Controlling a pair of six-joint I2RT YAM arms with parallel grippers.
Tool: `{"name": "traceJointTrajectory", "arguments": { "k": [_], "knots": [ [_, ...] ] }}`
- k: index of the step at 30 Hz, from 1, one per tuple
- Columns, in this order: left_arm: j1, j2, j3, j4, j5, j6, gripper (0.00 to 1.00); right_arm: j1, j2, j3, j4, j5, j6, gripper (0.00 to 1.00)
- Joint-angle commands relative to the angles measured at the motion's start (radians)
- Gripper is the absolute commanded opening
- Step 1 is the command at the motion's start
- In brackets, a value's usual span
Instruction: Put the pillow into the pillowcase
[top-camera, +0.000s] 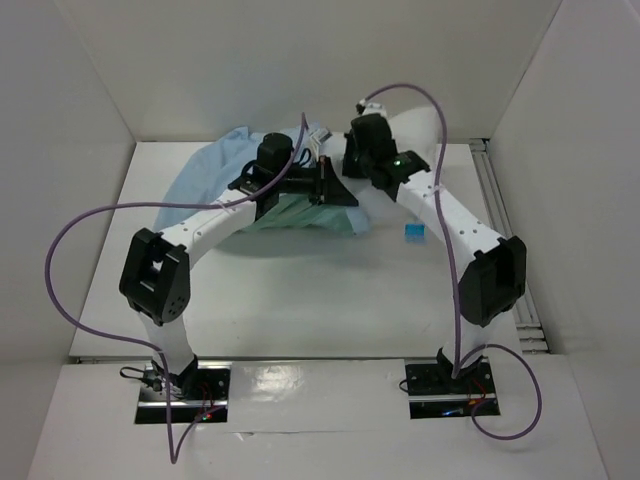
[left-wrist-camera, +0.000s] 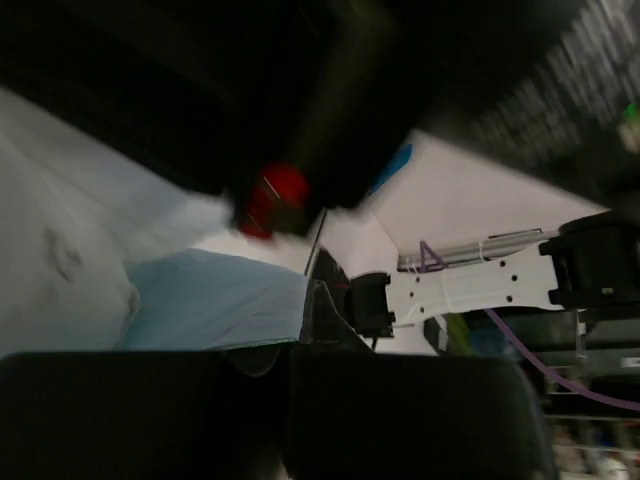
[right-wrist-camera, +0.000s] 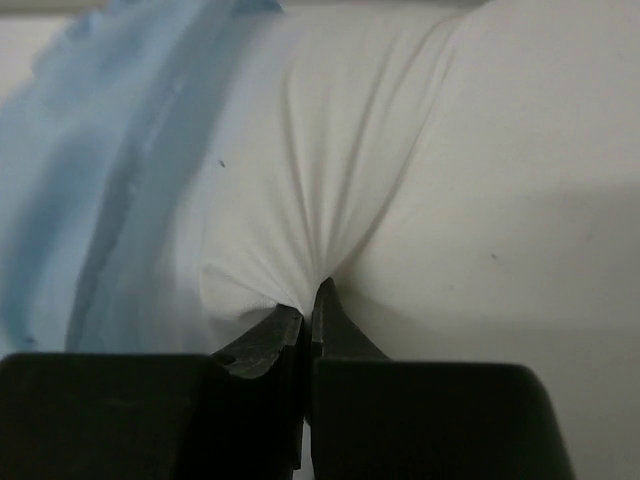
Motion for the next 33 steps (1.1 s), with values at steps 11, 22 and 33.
{"name": "traceJointTrajectory", "arguments": {
  "k": [11,22,33],
  "knots": [
    [-0.009,-0.177,-0.185,-0.027,0.090,0.059,0.25,0.024,-0.158,-0.332,0.167,-0.197,0.211,0.00],
    [0.077,-0.363,0.080,-0.731,-0.438,0.420,0.41,0.169,-0.357,-0.620,0.193,-0.317,0.164,0.00],
    [0.019,-0.040,0.361,-0.994,-1.091,0.396,0.95,0.335,-0.495,-0.493,-0.167,0.193,0.127,0.87]
  ]
}}
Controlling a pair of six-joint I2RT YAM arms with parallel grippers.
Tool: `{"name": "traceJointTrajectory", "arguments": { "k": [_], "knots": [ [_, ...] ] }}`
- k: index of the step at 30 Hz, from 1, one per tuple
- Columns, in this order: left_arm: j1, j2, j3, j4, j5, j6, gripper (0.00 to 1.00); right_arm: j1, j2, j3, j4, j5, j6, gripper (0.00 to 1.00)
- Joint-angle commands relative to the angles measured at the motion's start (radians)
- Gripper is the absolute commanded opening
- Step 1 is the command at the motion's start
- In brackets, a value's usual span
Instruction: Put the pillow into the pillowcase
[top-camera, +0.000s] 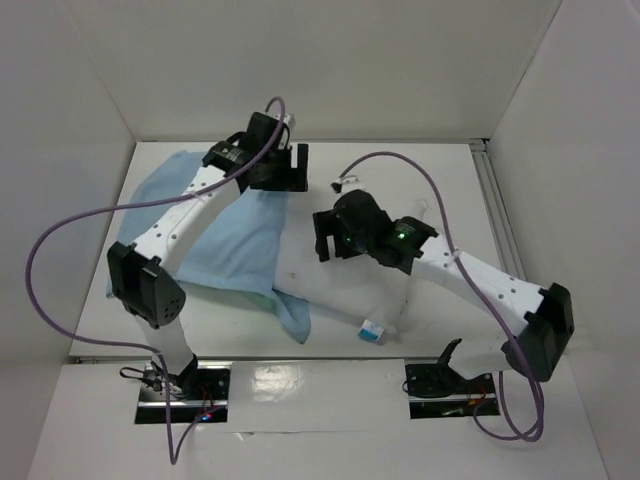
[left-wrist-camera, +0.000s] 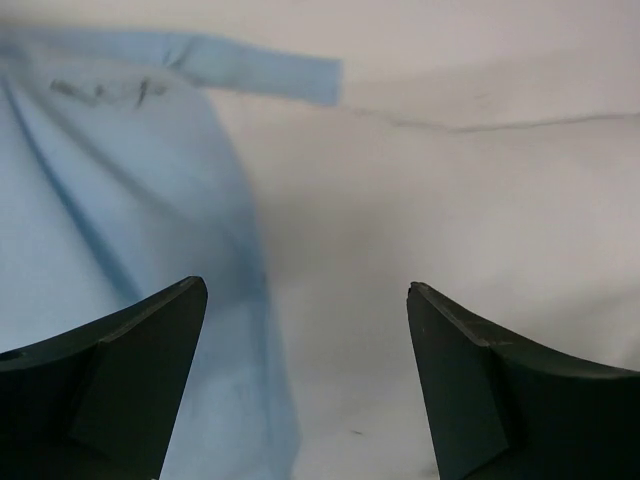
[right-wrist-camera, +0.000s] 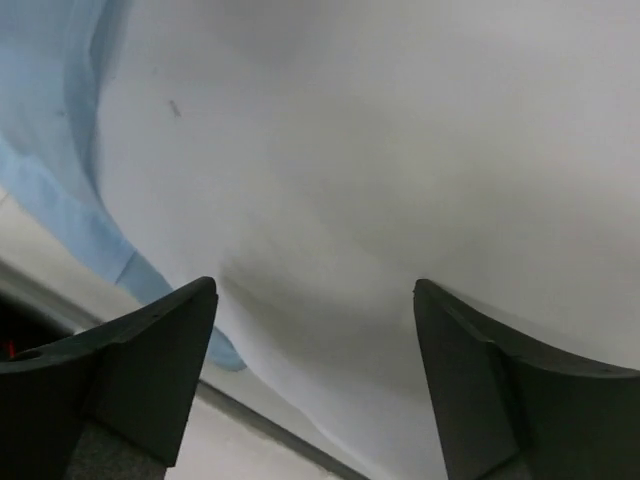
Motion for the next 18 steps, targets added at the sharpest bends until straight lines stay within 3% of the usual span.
{"name": "traceJointTrajectory", "arguments": {
  "k": [1,5,7,12,15,18],
  "knots": [
    [-0.027,0.057,0.060,-0.099,-0.288,-0.005,0.94,-0.043,-0.156,0.081,-0.133,0.303,0.045,0.89],
    [-0.063,0.145,0.135,-0.099,-0.400,-0.005,0.91,-0.208,-0.277,0.024,-0.146,0.351,0.151,0.91],
    [-0.074,0.206,0.193,-0.099,-0.431,0.015,0.88,-0.288,-0.327,-0.017,-0.135,0.237,0.160,0.91],
    [-0.083,0.361,0.361,-0.207,-0.538,0.015,0.80,-0.658,-0.354,-0.175,-0.110,-0.112,0.150,0.91],
    [-0.094,0.429,0.401,-0.231,-0.575,0.041,0.80,-0.820,-0.363,-0.304,-0.061,-0.435,0.125,0.92],
    [-0.094,0.488,0.454,-0.283,-0.601,0.041,0.82,-0.859,-0.354,-0.394,0.012,-0.574,0.125,0.95]
  ]
}}
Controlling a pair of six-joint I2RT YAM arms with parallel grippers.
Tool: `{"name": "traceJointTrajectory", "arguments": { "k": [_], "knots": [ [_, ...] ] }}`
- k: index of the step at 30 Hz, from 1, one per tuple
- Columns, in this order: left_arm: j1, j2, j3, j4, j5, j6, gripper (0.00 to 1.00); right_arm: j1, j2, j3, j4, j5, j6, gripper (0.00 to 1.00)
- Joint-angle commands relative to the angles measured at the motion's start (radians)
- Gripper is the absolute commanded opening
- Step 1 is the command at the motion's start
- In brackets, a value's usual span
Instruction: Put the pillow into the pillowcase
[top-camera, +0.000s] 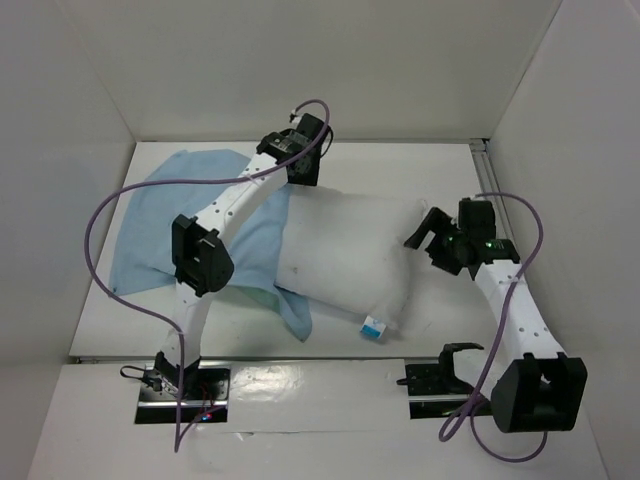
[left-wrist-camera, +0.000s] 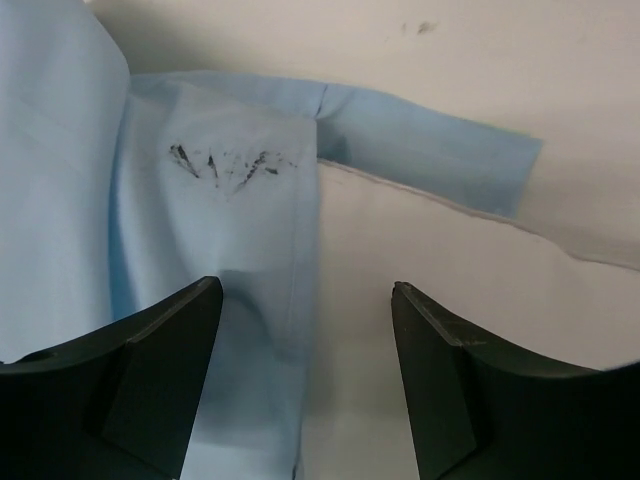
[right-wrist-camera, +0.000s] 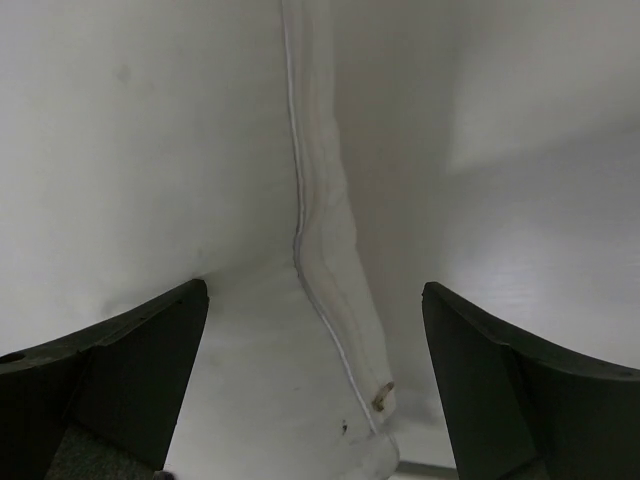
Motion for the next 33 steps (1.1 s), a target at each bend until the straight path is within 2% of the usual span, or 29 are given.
{"name": "traceJointTrajectory", "arguments": {
  "k": [1,4,7,8,9,10,11,12,13,16,19,22,25,26,29,30,33],
  "knots": [
    [-0.014,0.052,0.044,-0.097,-0.095,0.040,0.82,-0.023,-0.007,-0.058,0.123,-0.331,0.013,0.95],
    [-0.014,0.061,0.022,-0.097,-0.144,0.040,0.80,0.028,-0.018,-0.092,0.192,-0.354,0.067,0.96],
    [-0.014,0.070,0.011,-0.109,-0.185,0.022,0.56,0.138,-0.018,-0.164,0.306,-0.338,0.148,0.96],
    [-0.014,0.070,0.021,-0.109,-0.186,0.022,0.35,0.167,-0.007,-0.186,0.336,-0.318,0.168,0.95],
    [-0.014,0.070,0.030,-0.109,-0.186,0.013,0.27,0.192,0.002,-0.206,0.399,-0.309,0.188,0.91],
    [-0.014,0.059,0.030,-0.109,-0.170,0.012,0.18,0.232,0.002,-0.241,0.428,-0.309,0.218,0.84],
    [-0.014,0.059,0.044,-0.109,-0.160,0.012,0.12,0.244,0.013,-0.252,0.451,-0.299,0.229,0.65],
    [-0.014,0.039,0.044,-0.100,-0.147,0.012,0.00,0.255,0.013,-0.252,0.468,-0.286,0.239,0.50],
    [-0.014,0.029,0.053,-0.085,-0.112,0.023,0.00,0.264,0.022,-0.262,0.481,-0.286,0.239,0.35],
    [-0.014,-0.042,0.015,-0.034,-0.022,0.035,0.00,0.273,0.031,-0.226,0.470,-0.244,0.223,0.01],
    [-0.014,-0.096,0.004,0.016,0.058,0.035,0.00,0.273,0.040,-0.191,0.444,-0.226,0.180,0.00],
    [-0.040,-0.160,0.004,0.073,0.234,0.069,0.00,0.283,0.049,-0.172,0.456,-0.215,0.171,0.00],
    [-0.094,-0.205,0.014,0.125,0.432,0.069,0.00,0.325,0.098,-0.148,0.545,-0.215,0.217,0.00],
    [-0.108,-0.214,0.014,0.139,0.571,0.054,0.00,0.350,0.114,-0.111,0.606,-0.226,0.229,0.00],
    [-0.161,-0.241,0.014,0.222,0.799,-0.029,0.00,0.373,0.170,0.016,0.648,-0.226,0.229,0.00],
    [-0.175,-0.258,0.034,0.233,0.884,-0.053,0.00,0.384,0.171,0.132,0.648,-0.226,0.207,0.00],
    [-0.209,-0.310,0.079,0.233,0.923,-0.090,0.00,0.395,0.157,0.309,0.596,-0.216,0.168,0.00]
  ]
}}
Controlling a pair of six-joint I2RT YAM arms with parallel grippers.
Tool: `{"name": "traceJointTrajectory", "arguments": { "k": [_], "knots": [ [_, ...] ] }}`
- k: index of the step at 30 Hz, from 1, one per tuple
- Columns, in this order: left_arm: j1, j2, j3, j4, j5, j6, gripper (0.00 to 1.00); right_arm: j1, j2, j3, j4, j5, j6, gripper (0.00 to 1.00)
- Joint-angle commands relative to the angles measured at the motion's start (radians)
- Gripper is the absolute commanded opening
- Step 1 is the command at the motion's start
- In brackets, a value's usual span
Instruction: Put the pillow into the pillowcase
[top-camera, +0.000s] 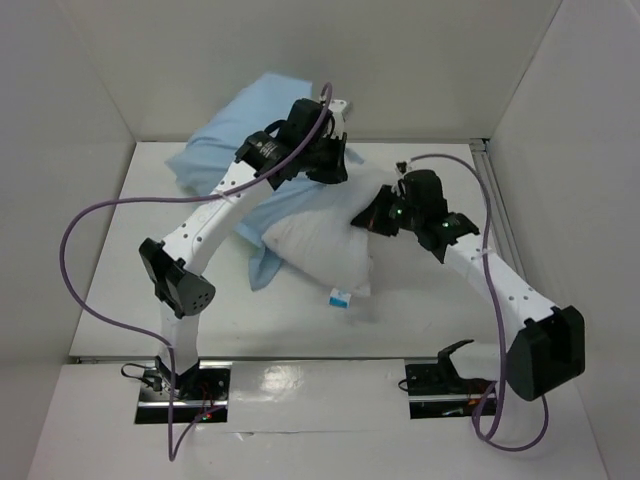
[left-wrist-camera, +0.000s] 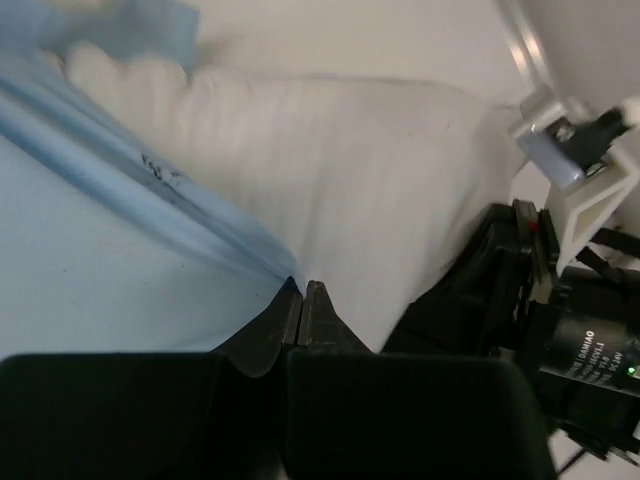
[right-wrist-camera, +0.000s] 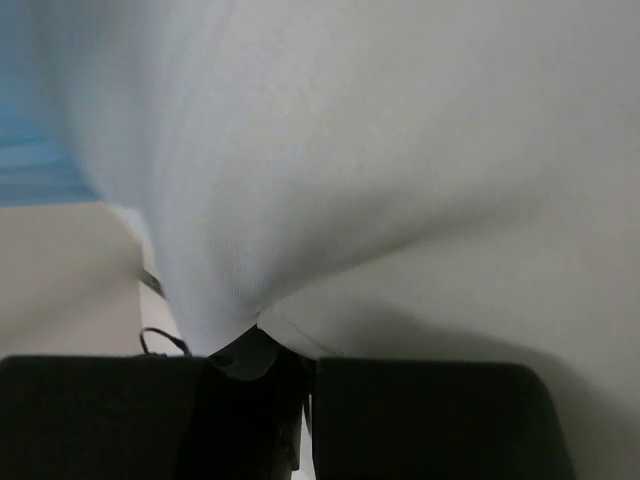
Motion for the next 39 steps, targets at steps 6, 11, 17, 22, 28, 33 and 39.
{"name": "traceJointTrajectory", "arguments": {
  "k": [6,11,17,22,28,33,39],
  "knots": [
    [-0.097,-0.180,-0.027,0.175,0.222,-0.158,0.00,0.039,-0.193,0.178,0.152,0.021,-0.042,0.00],
    [-0.086,-0.075,-0.050,0.129,0.177,-0.170,0.00,0.039,-0.311,-0.002,0.083,0.053,0.003,0.00],
    [-0.106,0.008,-0.039,0.078,0.156,-0.179,0.00,0.048,-0.373,-0.152,0.045,0.010,0.035,0.00],
    [-0.115,-0.006,-0.019,0.047,0.093,-0.156,0.05,0.086,-0.373,-0.137,0.031,-0.004,0.004,0.00],
    [-0.125,-0.058,0.089,0.000,0.015,-0.138,0.00,0.131,-0.334,0.018,0.083,-0.045,-0.008,0.00],
    [-0.148,-0.164,0.182,-0.019,-0.041,-0.119,0.00,0.203,-0.325,0.185,0.083,-0.035,-0.075,0.00],
    [-0.187,-0.255,0.125,0.029,-0.062,-0.141,0.00,0.203,-0.351,0.326,0.005,0.059,-0.165,0.00]
  ]
}}
